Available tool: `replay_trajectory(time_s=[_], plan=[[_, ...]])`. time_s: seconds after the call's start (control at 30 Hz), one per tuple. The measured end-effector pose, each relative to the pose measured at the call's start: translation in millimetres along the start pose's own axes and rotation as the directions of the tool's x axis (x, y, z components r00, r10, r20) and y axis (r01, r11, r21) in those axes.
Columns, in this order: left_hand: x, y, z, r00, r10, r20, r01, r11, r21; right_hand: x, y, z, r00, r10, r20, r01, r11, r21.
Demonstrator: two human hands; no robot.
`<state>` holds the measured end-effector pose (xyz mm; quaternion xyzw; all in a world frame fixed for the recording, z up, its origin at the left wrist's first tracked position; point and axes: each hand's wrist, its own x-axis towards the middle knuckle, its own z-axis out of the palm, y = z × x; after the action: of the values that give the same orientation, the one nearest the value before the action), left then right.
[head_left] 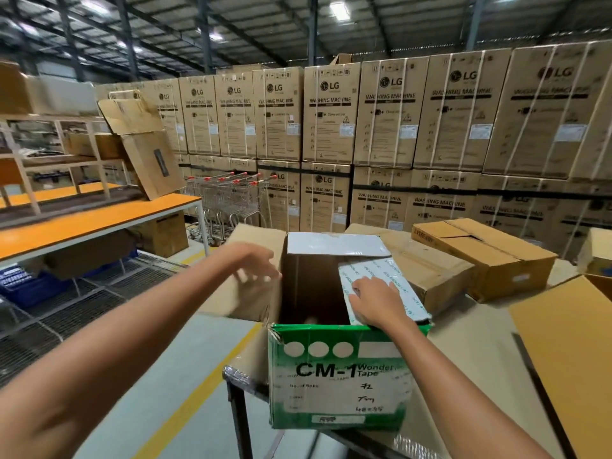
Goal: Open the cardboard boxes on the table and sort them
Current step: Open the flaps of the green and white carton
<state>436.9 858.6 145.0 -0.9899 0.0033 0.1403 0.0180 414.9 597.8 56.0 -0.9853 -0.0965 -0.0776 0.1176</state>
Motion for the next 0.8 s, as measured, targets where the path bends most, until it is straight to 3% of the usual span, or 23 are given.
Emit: replay_trajectory(time_s=[0.13, 0.23, 0.4, 0.57, 0.73, 0.8], plan=[[32.5, 3.0, 65.1, 0.991, 0.079, -0.112, -0.119, 0.902, -0.414, 0.3, -0.5, 1.0, 1.0, 0.006, 0.02, -0.006, 1.0, -0.016], [53.2, 14.1, 77.1, 0.976, 0.053, -0.21, -0.163, 0.818, -0.551, 0.5, 3.5, 0.8, 1.0, 0.007, 0.021, -0.007, 1.0, -0.002], [69.8, 23.5, 66.6, 0.974, -0.022, -0.226, -0.068, 0.923, -0.379, 2.2, 1.5, 3.0, 1.0, 0.008, 0.006, -0.007, 1.0, -0.018], [101.1, 26.5, 59.2, 0.949, -0.004, -0.316, -0.09, 0.956, -0.28, 21.1, 10.7, -2.3, 1.0, 0.025, 0.01, -0.025, 0.999, -0.042], [134.9, 27.1, 35.8, 0.865, 0.133, -0.484, -0.173, 0.984, -0.039, 71.7, 41.1, -9.7, 1.0, -0.023, -0.001, 0.023, 0.999, 0.037], [148.6, 26.7, 21.4, 0.84, 0.215, -0.498, -0.288, 0.955, -0.073, 95.4, 53.4, -12.8, 1.0, -0.001, -0.021, 0.001, 1.0, 0.014]])
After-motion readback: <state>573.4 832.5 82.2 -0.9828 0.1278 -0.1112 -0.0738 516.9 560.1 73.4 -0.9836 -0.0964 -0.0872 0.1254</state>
